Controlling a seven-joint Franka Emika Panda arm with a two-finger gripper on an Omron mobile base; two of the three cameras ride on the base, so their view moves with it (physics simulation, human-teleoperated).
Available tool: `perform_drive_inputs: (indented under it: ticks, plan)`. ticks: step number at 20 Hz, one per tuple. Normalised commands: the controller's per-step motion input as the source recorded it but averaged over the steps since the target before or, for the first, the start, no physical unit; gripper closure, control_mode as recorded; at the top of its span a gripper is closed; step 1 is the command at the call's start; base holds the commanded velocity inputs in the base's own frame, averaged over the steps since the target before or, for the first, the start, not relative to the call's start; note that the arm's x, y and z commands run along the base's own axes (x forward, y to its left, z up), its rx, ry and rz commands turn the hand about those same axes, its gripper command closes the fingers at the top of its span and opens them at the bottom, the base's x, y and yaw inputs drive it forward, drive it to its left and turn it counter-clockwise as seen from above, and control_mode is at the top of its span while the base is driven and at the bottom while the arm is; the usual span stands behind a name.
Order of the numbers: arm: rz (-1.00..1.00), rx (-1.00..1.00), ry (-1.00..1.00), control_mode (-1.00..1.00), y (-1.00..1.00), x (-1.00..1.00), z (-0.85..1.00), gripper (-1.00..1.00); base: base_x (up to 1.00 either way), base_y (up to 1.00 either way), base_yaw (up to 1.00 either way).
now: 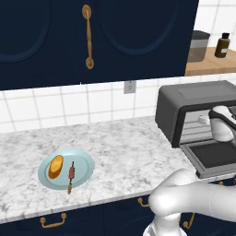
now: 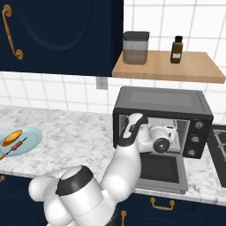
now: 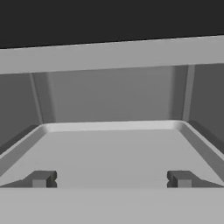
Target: Pick up the kebab skewer and baguette bread, and place them inside the toaster oven. Close the toaster oven door and start by setting the timer.
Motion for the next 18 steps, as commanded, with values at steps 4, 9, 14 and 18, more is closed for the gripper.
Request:
perform_drive_inputs:
  ticks: [4,9,14,18]
  plan:
    - [0.00,0.00,0.02,-1.00,0.00,0.00,-0.16,-1.00,0.00,0.00,0.00]
    - [0.00,0.00,0.03,-1.00,0.00,0.01,-0.01,-1.00,0.00,0.00,0.00]
    - [0.00,0.00,0.00,-1.00,0.00,0.20,0.00,-1.00,0.00,0.00,0.00]
    - [0.00,0.00,0.00,-1.00,0.00,0.10,-0.06,-1.00,0.00,0.00,0.00]
